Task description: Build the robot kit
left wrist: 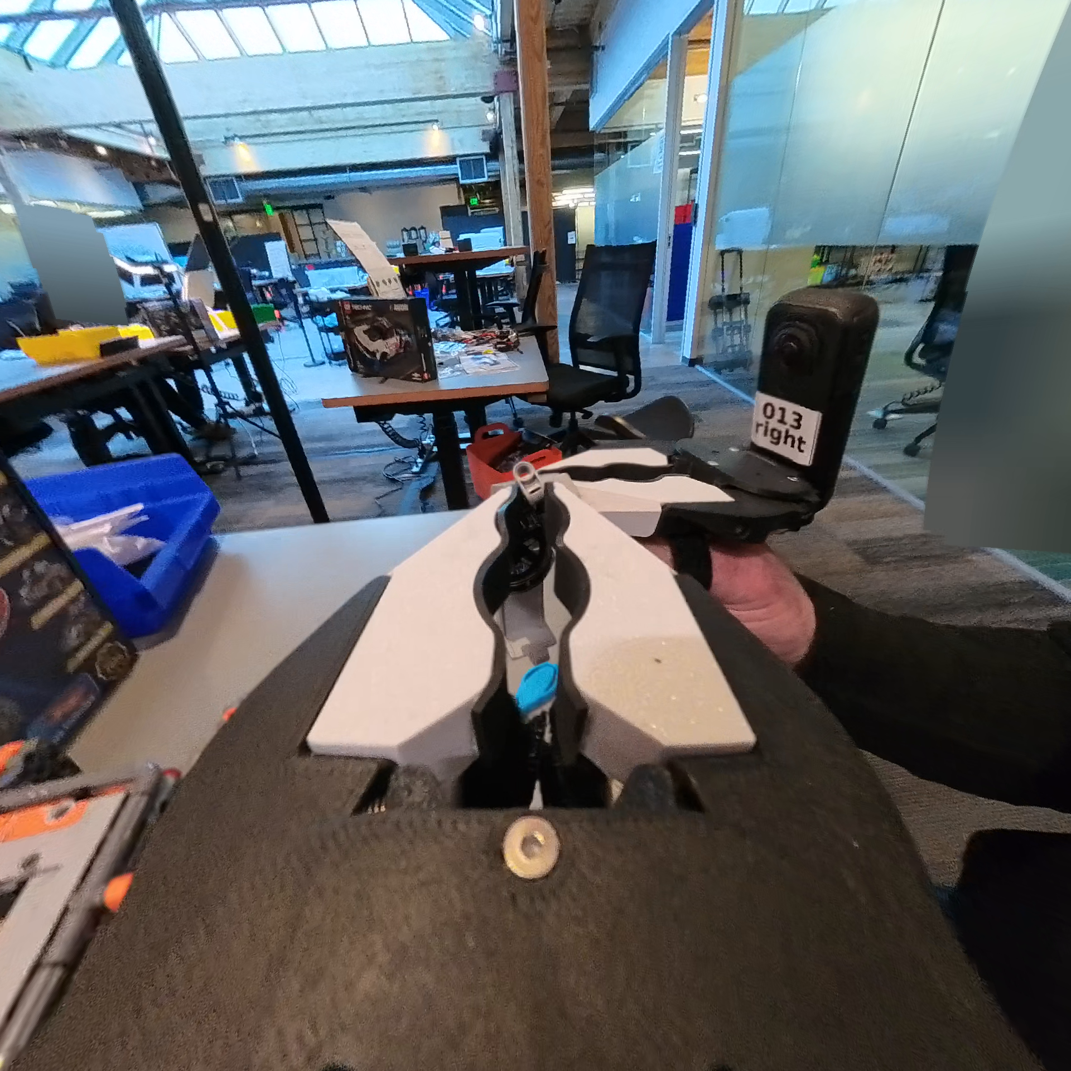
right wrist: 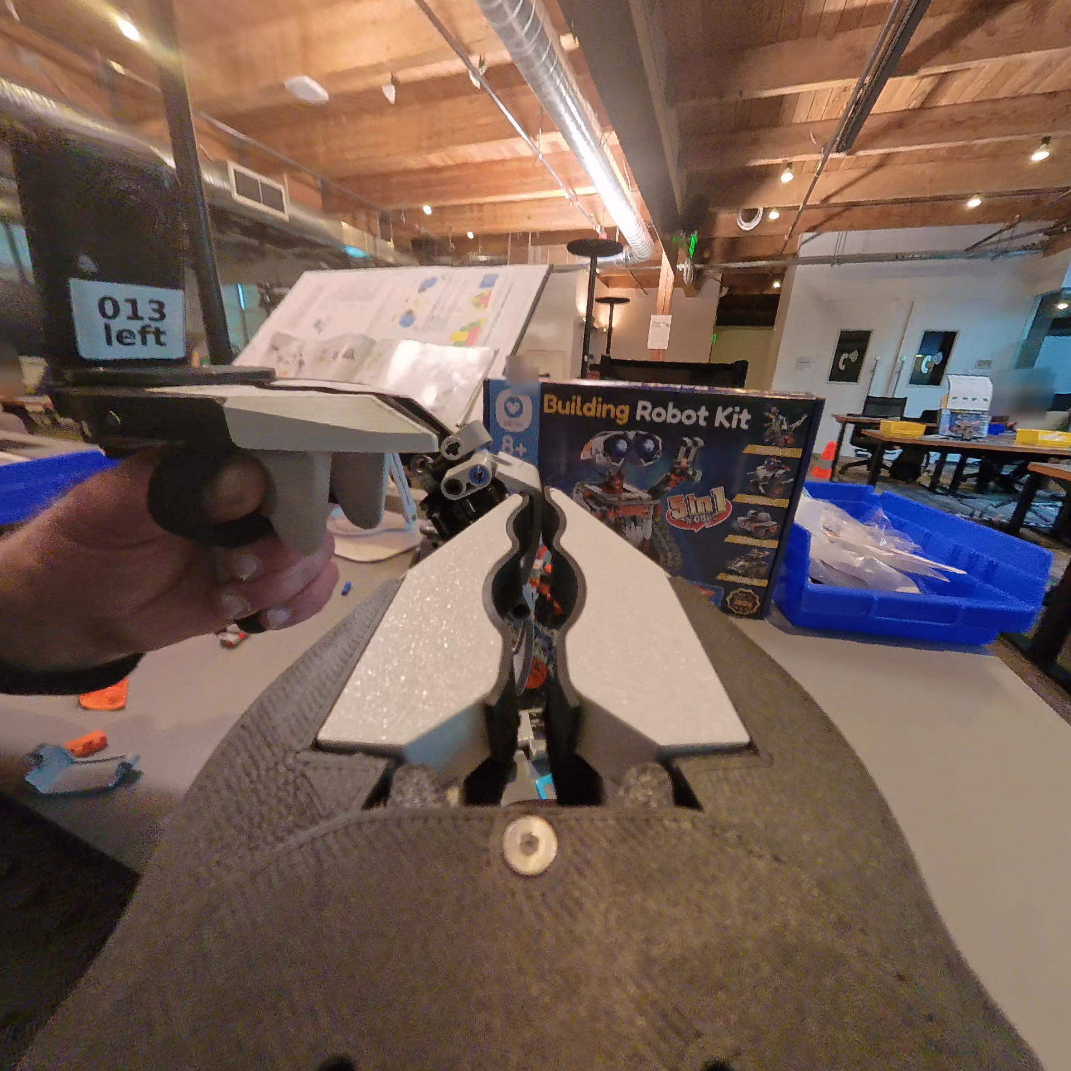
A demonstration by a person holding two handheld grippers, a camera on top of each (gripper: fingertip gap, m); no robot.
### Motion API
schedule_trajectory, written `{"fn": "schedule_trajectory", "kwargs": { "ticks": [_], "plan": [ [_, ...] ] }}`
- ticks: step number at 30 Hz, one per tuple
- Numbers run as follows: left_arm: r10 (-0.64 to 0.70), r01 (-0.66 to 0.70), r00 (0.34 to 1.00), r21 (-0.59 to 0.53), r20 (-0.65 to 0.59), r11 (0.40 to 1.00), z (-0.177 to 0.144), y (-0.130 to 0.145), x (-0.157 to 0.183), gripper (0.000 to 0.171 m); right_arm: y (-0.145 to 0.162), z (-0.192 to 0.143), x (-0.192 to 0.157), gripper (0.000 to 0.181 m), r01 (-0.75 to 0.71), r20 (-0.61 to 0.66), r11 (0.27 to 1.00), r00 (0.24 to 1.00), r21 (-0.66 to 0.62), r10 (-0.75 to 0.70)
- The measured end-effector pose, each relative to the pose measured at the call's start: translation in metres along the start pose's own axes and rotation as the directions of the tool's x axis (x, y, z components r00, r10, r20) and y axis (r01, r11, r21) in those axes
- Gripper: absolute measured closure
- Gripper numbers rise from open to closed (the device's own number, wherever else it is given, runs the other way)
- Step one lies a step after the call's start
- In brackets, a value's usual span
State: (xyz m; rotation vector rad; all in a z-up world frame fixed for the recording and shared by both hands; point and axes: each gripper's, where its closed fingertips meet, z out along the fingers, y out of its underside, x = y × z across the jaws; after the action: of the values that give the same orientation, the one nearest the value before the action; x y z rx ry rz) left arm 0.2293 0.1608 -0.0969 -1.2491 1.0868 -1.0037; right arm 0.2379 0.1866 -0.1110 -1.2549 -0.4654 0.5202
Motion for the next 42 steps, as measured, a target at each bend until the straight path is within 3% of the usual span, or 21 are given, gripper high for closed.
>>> {"fn": "schedule_trajectory", "kwargs": {
  "ticks": [12,16,23,27,30,33,36,39,42],
  "plan": [
    [-0.198,0.198,0.979,-0.01,-0.039,0.98,-0.025,0.031,-0.005,0.158,0.026,0.01,-0.025,0.181,0.092,0.084,0.991,0.993,-0.101,-0.084],
    [-0.295,0.296,0.953,0.001,-0.068,0.955,-0.027,0.038,-0.008,0.168,0.033,0.012,-0.029,0.181,0.116,0.098,0.984,0.99,-0.132,-0.104],
    [-0.254,0.252,0.967,-0.094,-0.007,0.963,-0.038,0.05,-0.019,0.166,0.05,0.014,-0.026,0.181,0.069,0.132,0.975,0.99,-0.21,-0.041],
    [-0.195,0.191,0.981,-0.249,0.007,0.95,-0.052,0.066,-0.014,0.156,0.062,0.015,-0.034,0.181,0.052,0.21,0.959,0.978,-0.277,0.008],
    [-0.15,0.108,0.987,-0.465,-0.053,0.878,-0.072,0.099,0.004,0.149,0.068,0.014,-0.048,0.181,0.076,0.29,0.947,0.957,-0.311,0.019],
    [-0.057,-0.037,0.992,-0.676,-0.116,0.736,-0.105,0.139,0.019,0.137,0.075,0.011,-0.056,0.181,0.114,0.342,0.933,0.94,-0.34,0.009],
    [0.058,-0.207,0.971,-0.695,-0.232,0.689,-0.118,0.155,0.035,0.127,0.079,0.008,-0.064,0.181,0.14,0.391,0.925,0.92,-0.353,0.009],
    [0.053,-0.239,0.964,-0.771,-0.259,0.59,-0.123,0.183,0.043,0.118,0.084,0.007,-0.072,0.181,0.16,0.425,0.916,0.905,-0.367,0.012],
    [0.016,-0.213,0.969,-0.797,-0.248,0.565,-0.125,0.192,0.046,0.114,0.092,0.004,-0.079,0.181,0.196,0.454,0.899,0.891,-0.391,0.003]
  ]
}}
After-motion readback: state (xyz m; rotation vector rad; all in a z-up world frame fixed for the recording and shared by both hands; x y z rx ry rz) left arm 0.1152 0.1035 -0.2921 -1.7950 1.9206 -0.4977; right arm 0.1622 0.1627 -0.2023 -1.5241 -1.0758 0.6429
